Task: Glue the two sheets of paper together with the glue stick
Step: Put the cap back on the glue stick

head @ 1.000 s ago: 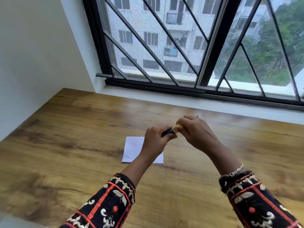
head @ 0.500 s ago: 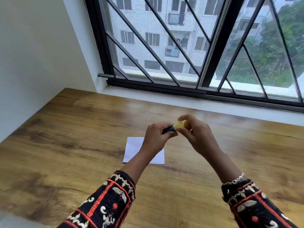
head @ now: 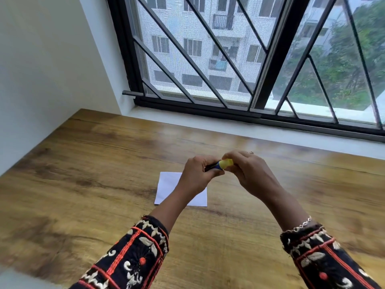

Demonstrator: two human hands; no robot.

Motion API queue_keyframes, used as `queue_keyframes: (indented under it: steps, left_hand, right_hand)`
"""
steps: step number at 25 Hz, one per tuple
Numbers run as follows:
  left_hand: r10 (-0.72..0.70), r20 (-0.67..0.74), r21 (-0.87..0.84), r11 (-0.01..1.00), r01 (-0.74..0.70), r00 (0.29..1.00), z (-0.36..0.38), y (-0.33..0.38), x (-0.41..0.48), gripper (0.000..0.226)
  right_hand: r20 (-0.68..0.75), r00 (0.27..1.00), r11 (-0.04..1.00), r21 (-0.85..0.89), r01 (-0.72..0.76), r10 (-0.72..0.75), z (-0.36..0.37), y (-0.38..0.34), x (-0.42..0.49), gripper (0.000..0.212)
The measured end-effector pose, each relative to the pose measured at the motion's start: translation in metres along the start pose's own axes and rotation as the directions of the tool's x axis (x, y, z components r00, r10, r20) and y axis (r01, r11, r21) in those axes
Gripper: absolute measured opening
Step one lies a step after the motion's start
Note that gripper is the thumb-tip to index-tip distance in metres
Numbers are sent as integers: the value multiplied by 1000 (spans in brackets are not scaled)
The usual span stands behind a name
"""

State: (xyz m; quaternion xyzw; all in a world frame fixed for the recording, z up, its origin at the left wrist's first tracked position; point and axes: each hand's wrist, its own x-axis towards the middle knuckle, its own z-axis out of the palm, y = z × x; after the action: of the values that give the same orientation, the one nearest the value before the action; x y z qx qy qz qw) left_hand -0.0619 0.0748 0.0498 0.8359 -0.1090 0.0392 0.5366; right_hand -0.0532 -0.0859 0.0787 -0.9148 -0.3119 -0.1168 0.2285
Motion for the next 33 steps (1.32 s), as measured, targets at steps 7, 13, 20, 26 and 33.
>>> queue_keyframes:
  steps: [7, 13, 20, 26, 33]
  left_hand:
    - [-9, -18, -6, 1000, 9, 1000, 4, -2, -5, 18]
    - [11, -22, -1, 1000, -11, 1000, 7, -2, -9, 18]
    - [34, -88, -139, 989, -46, 996, 6, 2, -7, 17]
    - [22, -90, -120, 992, -32, 996, 7, 3, -10, 20]
    - [-65, -20, 456, 887, 67, 998, 5, -33, -16, 66]
  right_hand:
    - [44, 998, 996, -84, -41, 45, 6, -4, -1, 22]
    - [54, 980, 962, -210, -175, 191, 9, -8, 0, 42]
    - [-195, 939, 959, 71, -275, 284, 21, -16, -8, 33]
    - [-238, 891, 858, 448, -253, 387, 38, -19, -11, 22]
    - [-284, 811, 815, 458, -354, 512, 45, 6, -17, 20]
